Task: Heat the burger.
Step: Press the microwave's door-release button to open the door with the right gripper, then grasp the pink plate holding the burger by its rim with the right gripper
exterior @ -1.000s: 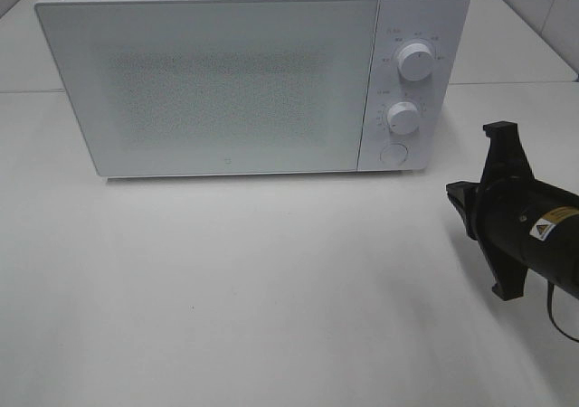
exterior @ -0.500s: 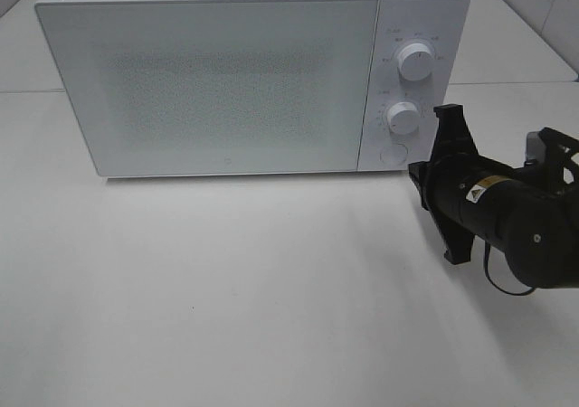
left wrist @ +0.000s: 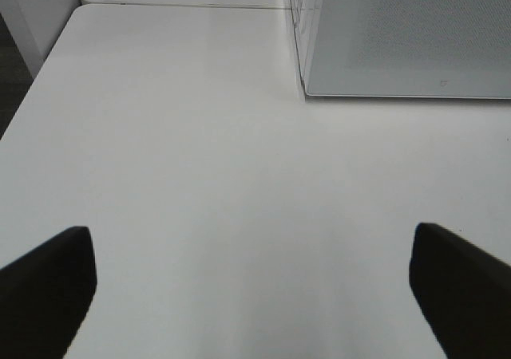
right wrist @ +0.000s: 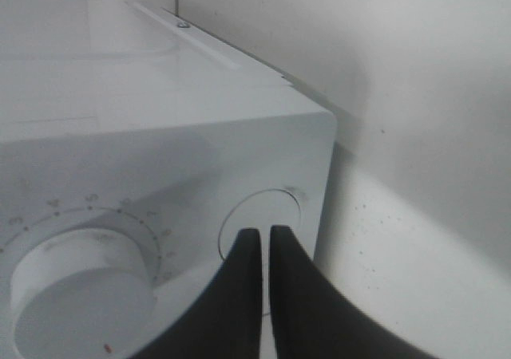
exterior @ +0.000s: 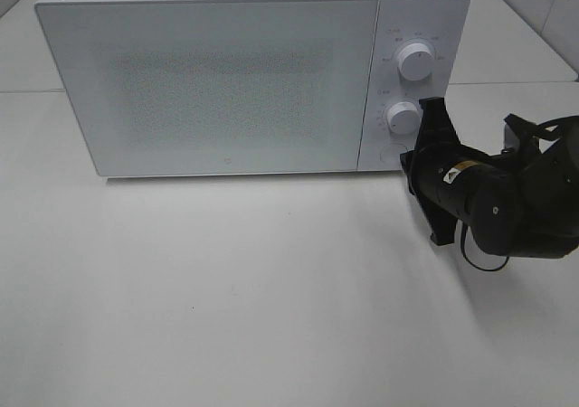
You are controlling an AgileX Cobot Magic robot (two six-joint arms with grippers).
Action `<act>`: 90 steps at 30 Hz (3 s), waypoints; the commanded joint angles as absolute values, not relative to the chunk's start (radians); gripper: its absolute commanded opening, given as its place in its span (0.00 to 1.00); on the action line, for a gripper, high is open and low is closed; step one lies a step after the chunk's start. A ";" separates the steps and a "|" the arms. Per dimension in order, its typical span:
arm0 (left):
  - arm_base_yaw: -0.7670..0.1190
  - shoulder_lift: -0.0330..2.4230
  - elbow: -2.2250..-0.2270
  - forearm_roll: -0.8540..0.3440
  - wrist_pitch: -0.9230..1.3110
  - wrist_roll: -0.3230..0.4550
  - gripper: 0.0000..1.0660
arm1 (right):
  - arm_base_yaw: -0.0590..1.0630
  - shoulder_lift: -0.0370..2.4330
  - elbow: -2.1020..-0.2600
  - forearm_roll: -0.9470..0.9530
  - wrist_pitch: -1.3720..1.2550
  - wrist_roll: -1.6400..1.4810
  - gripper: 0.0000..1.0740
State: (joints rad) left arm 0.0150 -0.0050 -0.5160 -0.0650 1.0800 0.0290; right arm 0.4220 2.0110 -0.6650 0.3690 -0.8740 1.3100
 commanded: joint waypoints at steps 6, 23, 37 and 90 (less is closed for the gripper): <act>0.018 -0.018 -0.515 -0.074 1.068 0.027 0.94 | 0.415 2.056 -0.727 0.360 -0.864 1.299 0.01; 0.018 -0.018 -0.515 -0.074 1.068 0.027 0.94 | 0.415 2.104 -0.801 0.376 -1.018 1.275 0.00; 0.018 -0.018 -0.515 -0.074 1.068 0.027 0.94 | 0.415 2.104 -0.857 0.488 -1.293 1.290 0.00; 0.018 -0.018 -0.515 -0.074 1.068 0.027 0.94 | 0.443 1.842 -0.660 -0.067 -0.796 1.518 0.00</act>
